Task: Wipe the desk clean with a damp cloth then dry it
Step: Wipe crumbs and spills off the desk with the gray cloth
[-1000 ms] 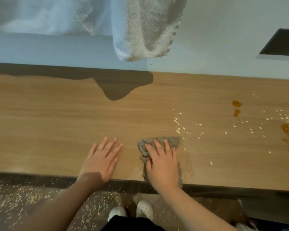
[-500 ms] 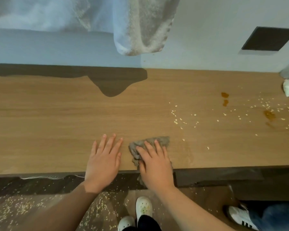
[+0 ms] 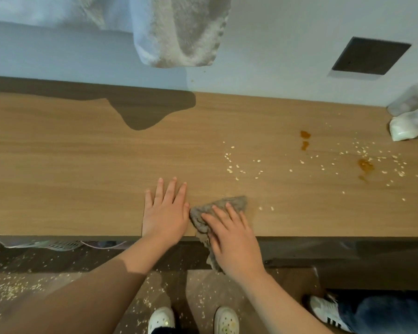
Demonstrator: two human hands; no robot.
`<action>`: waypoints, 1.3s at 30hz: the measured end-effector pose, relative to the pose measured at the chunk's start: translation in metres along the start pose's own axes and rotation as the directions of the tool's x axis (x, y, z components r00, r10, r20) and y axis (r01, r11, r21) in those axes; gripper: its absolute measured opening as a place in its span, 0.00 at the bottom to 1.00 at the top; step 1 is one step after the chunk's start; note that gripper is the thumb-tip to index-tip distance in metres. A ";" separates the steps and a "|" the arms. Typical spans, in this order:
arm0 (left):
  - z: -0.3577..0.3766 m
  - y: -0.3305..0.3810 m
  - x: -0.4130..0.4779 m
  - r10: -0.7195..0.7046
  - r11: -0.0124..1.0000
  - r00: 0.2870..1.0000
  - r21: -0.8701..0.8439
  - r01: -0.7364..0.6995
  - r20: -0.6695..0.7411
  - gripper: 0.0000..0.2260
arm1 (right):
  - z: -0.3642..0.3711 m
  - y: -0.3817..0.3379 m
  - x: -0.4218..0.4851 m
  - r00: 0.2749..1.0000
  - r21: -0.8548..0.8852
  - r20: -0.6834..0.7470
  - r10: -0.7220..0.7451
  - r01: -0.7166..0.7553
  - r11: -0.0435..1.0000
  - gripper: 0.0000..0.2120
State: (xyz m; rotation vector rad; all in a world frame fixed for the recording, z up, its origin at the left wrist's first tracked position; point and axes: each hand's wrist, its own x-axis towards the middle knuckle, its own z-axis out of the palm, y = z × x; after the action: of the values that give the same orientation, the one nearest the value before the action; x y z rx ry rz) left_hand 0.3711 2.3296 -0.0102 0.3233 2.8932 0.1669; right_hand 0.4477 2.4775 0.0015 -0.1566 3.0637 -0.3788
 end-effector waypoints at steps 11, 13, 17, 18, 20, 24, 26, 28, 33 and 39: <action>0.005 0.058 0.025 -0.346 0.932 0.934 -0.152 0.330 -0.089 0.23 | -0.038 0.140 0.033 0.852 0.060 -0.052 0.521 -0.518 0.853 0.26; 0.008 0.058 0.025 -0.343 0.935 0.933 -0.131 0.329 -0.108 0.24 | -0.038 0.132 0.052 0.911 0.012 -0.042 0.410 -0.410 0.912 0.25; 0.008 0.056 0.028 -0.310 0.949 0.944 -0.101 0.299 -0.116 0.24 | -0.032 0.105 0.040 0.995 0.002 0.084 -0.063 0.063 0.998 0.23; 0.007 0.054 0.031 -0.284 0.958 0.951 -0.078 0.276 -0.120 0.24 | -0.032 0.112 0.036 0.989 -0.002 0.091 -0.113 0.114 0.994 0.24; 0.005 0.045 0.037 -0.201 0.980 0.971 -0.020 0.200 -0.133 0.26 | -0.036 0.137 0.038 1.000 0.007 -0.007 0.004 -0.003 1.000 0.24; 0.000 0.032 0.045 -0.085 0.995 0.989 0.038 0.091 -0.118 0.35 | -0.048 0.180 0.078 0.807 0.185 -0.114 0.579 -0.556 0.811 0.24; -0.001 0.031 0.048 -0.093 0.994 0.991 0.053 0.098 -0.099 0.36 | -0.045 0.177 0.107 0.775 0.121 -0.097 0.624 -0.614 0.780 0.25; -0.001 0.031 0.048 -0.102 0.993 0.991 0.054 0.106 -0.081 0.35 | -0.039 0.160 0.121 0.850 0.089 -0.084 0.520 -0.513 0.854 0.25; -0.002 0.028 0.051 -0.087 0.995 0.994 0.033 0.089 -0.059 0.32 | -0.032 0.119 0.070 0.991 0.066 0.031 -0.129 0.127 0.990 0.24; -0.002 0.023 0.053 -0.029 0.998 0.998 0.060 0.032 -0.051 0.32 | -0.041 0.172 0.112 0.974 0.084 -0.089 0.207 -0.199 0.976 0.23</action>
State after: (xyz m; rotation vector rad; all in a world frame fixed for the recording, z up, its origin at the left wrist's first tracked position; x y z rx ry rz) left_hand 0.3247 2.3637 -0.0163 0.2893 2.9552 0.0836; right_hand 0.3179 2.6412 -0.0056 0.1831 3.1134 -0.5014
